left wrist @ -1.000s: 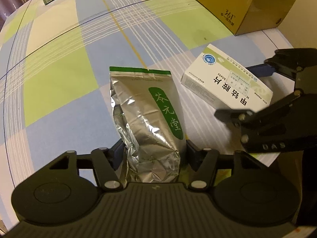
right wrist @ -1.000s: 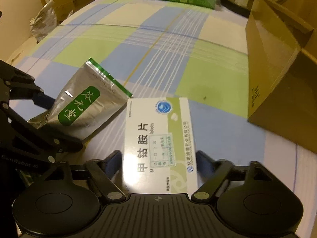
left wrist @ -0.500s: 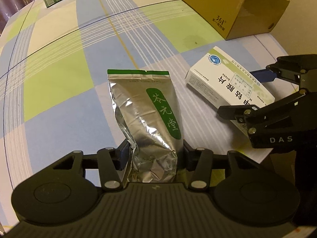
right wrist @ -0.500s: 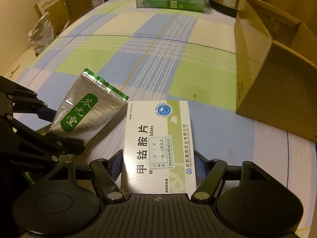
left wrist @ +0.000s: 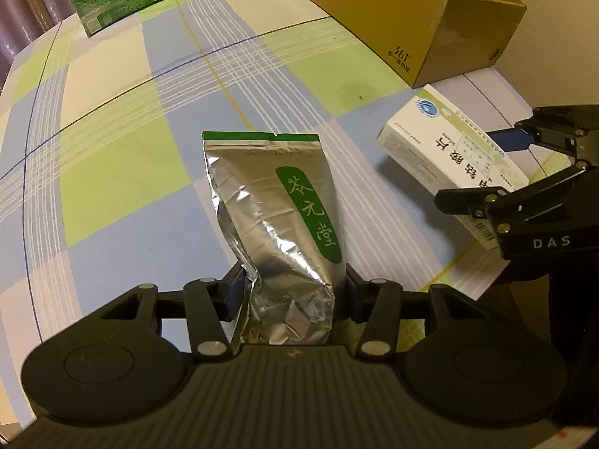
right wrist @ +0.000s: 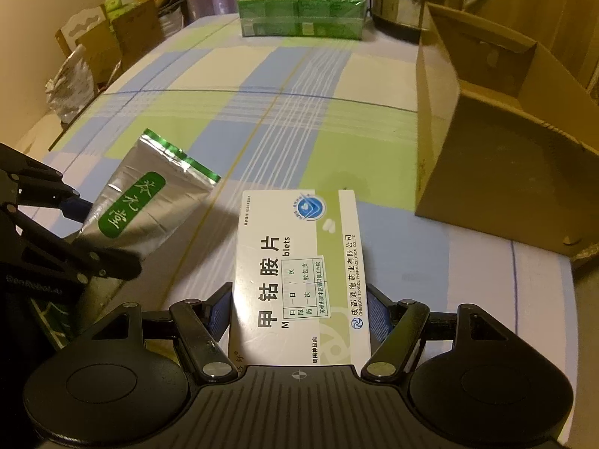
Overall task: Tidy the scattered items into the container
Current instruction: 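Lift the tea pouch and medicine box with both tools off the table, then carry the tea pouch and medicine box with both tools over the cardboard box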
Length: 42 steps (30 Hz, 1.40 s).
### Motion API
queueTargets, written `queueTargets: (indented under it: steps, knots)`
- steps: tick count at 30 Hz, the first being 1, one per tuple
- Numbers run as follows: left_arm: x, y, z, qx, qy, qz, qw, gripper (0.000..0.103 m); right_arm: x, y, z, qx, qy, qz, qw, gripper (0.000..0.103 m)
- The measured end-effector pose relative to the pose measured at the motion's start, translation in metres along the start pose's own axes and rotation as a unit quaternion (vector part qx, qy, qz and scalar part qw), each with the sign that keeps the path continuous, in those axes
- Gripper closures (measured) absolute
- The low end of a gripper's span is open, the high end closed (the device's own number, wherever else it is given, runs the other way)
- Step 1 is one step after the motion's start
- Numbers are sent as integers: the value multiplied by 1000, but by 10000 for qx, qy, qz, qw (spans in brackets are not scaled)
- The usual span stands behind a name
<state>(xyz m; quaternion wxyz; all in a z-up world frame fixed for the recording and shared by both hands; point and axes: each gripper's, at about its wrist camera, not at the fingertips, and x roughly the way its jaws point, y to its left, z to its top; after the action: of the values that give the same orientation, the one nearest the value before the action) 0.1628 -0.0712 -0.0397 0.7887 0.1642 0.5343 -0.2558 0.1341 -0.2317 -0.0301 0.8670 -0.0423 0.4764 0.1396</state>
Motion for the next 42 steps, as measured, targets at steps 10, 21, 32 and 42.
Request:
queueTargets:
  steps: [10,21,32,42]
  knots:
    - [-10,0,2,6,14,-81,10000,56,-14,-5,-4,101,-133,-46,9998,35]
    - [-28,-21,21,219,-138,-129,9996,56,-38,-19,-6,192,-371,-185,9990,35]
    - [-43,-60,63,467,-406,-421,9972,56,-67,-51,0,463,-713,-461,9953,35]
    - [-48,-97,105,773,-623,-678,9927,56,-99,-86,9,689,-992,-783,9896,35]
